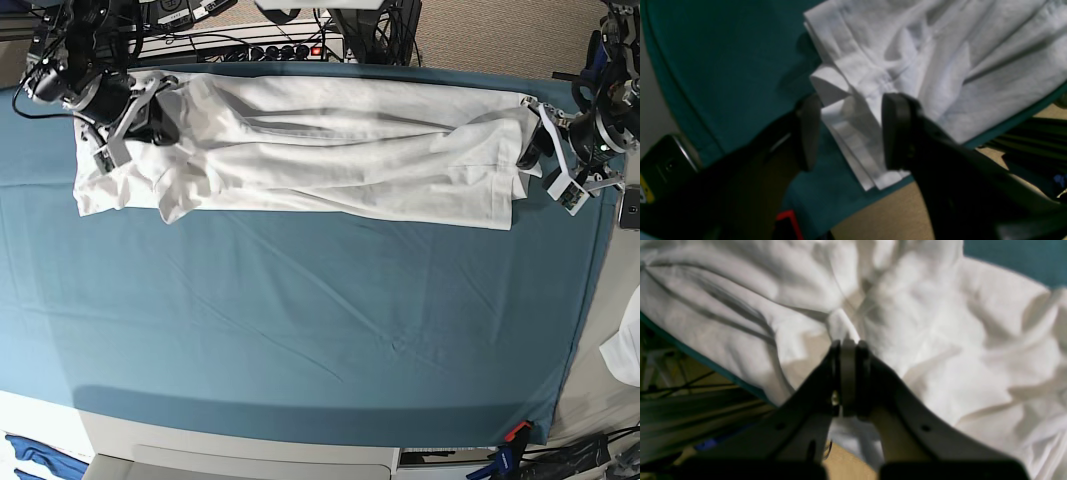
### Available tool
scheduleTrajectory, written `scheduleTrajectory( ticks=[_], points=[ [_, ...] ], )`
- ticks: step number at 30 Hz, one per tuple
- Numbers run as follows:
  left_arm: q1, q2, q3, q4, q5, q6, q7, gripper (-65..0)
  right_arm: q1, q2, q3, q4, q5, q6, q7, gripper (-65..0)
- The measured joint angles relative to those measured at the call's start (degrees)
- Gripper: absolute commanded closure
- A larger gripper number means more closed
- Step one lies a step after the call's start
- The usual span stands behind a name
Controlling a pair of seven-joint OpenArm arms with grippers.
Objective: Fold the T-shirt properly
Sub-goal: 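Open both grippers and release the folded shirt edge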
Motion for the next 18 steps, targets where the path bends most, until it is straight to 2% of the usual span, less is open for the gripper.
scheduleTrajectory(
  ticks=[3,6,8,12,14,15,18],
  points=[
    [0.0,0.0,0.0,0.0,0.0,0.0,-0.1,-30.5,-2.3,0.0,0.0,0.0,0.0,0.0,-0.3,0.0],
    [0.0,0.0,0.0,0.0,0.0,0.0,-0.2,-30.5,-3.8,0.0,0.0,0.0,0.0,0.0,-0.4,-12.6],
    [0.0,0.0,0.0,0.0,0.0,0.0,-0.2,-30.5,-4.2,0.0,0.0,0.0,-0.1,0.0,-0.4,-17.7],
    [-0.2,0.0,0.0,0.0,0.0,0.0,-0.2,-30.5,-3.9,0.0,0.3,0.0,-2.1,0.0,-0.3,-18.0],
    [-0.1,0.0,0.0,0.0,0.5,0.3,-0.2,-30.5,-3.6,0.0,2.1,0.0,-2.1,0.0,1.4,-18.0],
    [-0.1,0.0,0.0,0.0,1.4,0.8,-0.2,-30.5,-3.2,-0.1,3.4,0.0,-2.4,0.0,2.0,-18.0],
    [-0.1,0.0,0.0,0.0,7.8,7.6,-0.2,-30.9,-0.3,-1.6,9.1,0.0,-3.0,0.0,3.2,-18.0]
  ],
)
